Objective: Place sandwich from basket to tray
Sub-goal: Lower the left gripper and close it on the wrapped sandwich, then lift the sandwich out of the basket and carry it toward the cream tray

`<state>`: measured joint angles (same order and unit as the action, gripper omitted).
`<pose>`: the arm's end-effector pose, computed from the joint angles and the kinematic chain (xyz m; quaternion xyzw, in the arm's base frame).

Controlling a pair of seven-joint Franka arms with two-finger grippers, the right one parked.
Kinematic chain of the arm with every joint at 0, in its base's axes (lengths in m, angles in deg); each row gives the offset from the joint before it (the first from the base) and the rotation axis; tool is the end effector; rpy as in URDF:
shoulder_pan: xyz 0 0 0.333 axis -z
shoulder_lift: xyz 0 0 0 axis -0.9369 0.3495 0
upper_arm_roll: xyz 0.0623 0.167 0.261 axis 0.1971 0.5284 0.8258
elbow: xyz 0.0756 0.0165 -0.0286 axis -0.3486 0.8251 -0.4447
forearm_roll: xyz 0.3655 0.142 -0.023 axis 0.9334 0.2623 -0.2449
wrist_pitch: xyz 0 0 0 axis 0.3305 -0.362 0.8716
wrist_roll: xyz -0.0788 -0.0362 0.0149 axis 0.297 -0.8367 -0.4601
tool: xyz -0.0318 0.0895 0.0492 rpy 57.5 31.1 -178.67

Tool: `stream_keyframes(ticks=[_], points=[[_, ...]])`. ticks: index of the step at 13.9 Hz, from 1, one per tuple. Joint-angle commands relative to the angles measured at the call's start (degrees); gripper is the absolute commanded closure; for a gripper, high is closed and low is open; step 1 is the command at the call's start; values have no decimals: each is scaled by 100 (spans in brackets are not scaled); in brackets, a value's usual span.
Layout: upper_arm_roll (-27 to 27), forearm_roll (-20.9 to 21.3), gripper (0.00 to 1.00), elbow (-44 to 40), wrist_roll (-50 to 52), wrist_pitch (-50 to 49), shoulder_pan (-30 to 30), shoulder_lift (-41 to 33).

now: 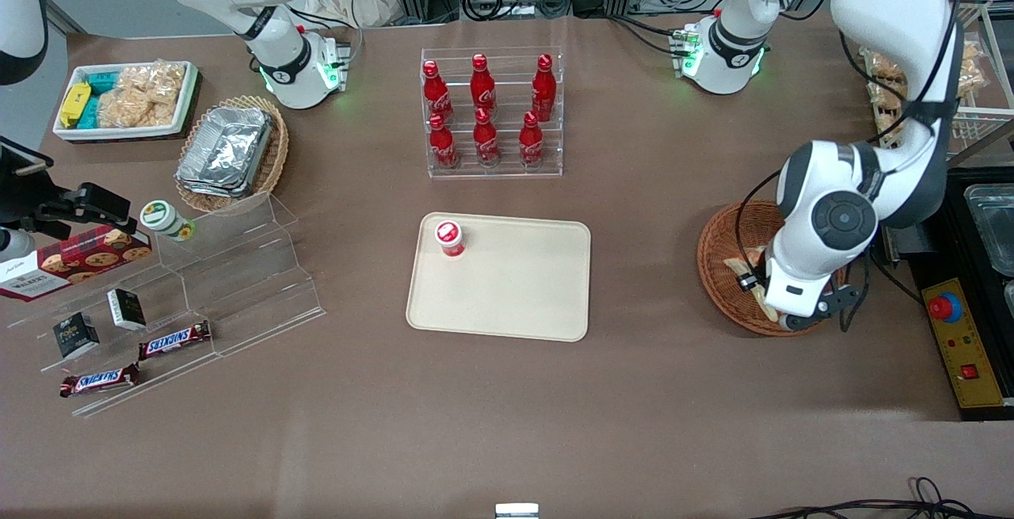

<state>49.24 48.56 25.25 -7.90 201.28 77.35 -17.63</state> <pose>0.6041 -0.1022 0.3472 -0.9785 -0.1871 -0.0024 0.0862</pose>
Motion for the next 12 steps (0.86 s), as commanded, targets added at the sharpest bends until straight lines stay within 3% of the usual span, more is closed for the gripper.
stream_keyframes(ticks=[1,6,12], points=[[18,83,94,-644,-295,-943,178,-343],[-710,74,95,-2367,-340,-3096,239,-387],[-1940,12,99,-3854,-8,-4690,257,-361]])
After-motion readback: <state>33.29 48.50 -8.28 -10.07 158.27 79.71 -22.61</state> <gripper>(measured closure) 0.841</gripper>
